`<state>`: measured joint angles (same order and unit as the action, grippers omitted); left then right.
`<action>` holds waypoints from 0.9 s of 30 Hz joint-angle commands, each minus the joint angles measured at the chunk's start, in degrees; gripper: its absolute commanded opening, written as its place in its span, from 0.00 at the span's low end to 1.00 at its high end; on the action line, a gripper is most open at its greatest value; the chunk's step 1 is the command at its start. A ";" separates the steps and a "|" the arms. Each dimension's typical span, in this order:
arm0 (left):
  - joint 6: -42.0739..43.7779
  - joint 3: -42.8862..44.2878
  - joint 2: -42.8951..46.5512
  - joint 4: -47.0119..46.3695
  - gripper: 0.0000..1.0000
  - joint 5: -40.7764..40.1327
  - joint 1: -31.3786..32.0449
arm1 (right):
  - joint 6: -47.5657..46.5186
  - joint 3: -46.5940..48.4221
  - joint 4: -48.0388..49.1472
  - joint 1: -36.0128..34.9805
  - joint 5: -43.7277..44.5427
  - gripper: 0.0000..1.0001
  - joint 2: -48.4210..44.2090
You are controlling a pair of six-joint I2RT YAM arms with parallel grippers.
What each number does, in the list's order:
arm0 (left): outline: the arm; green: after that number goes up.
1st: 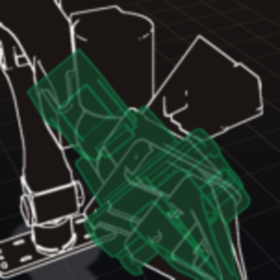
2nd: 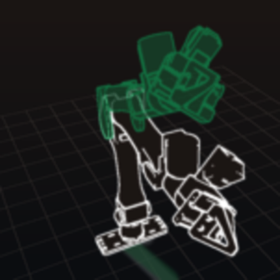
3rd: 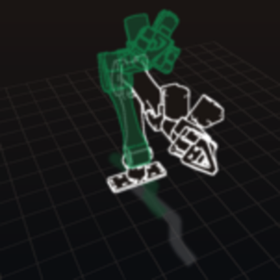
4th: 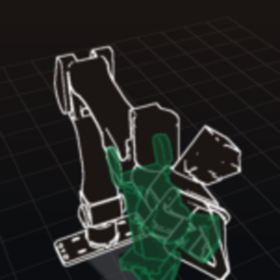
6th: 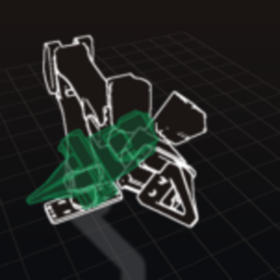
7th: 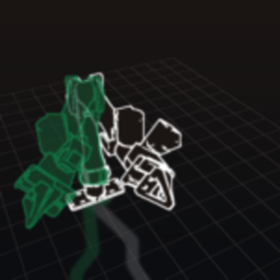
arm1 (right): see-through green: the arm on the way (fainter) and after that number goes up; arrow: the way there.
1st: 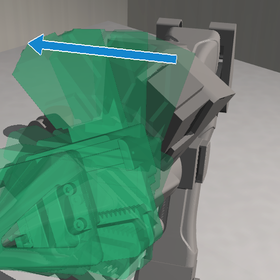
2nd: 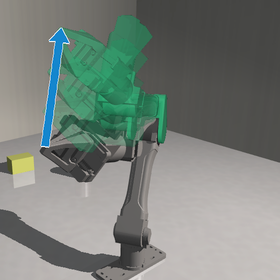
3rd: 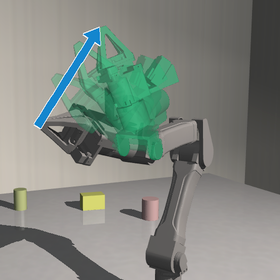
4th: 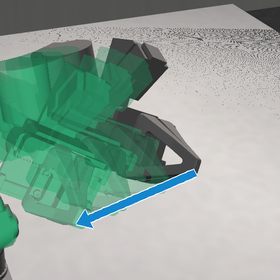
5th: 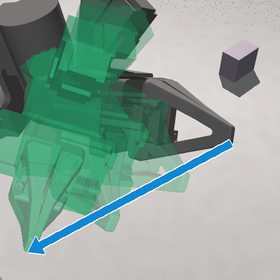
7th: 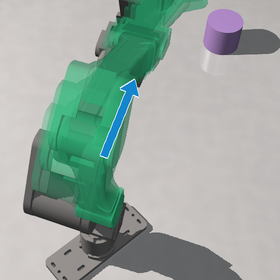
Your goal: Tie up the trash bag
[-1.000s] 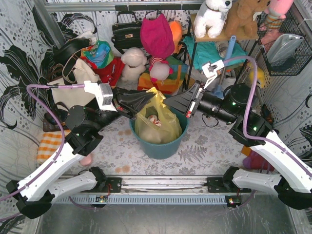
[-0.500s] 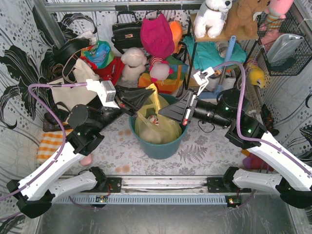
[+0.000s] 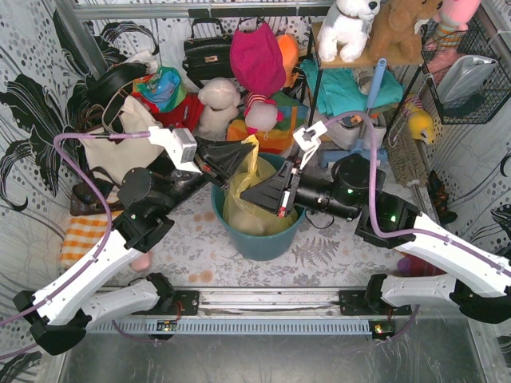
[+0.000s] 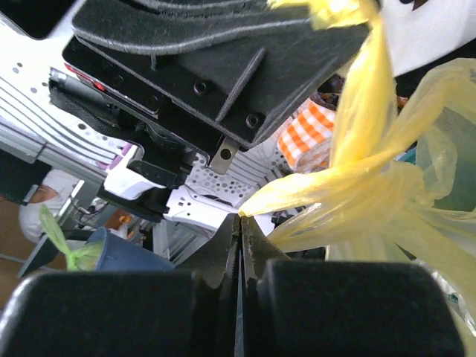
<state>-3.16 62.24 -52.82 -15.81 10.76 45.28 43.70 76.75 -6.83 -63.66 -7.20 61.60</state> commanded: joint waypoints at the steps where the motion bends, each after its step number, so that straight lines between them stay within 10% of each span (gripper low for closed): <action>1: 0.14 0.89 0.06 -1.46 0.00 0.61 0.07 | -4.37 3.53 -1.53 -4.91 13.82 0.00 1.04; 27: -0.35 0.62 0.66 -0.21 0.00 2.04 0.07 | -8.98 5.72 -10.48 -17.46 52.57 0.00 9.61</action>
<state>-3.22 62.24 -52.86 -15.64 11.66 45.28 35.90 81.45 -16.75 -80.34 38.63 70.57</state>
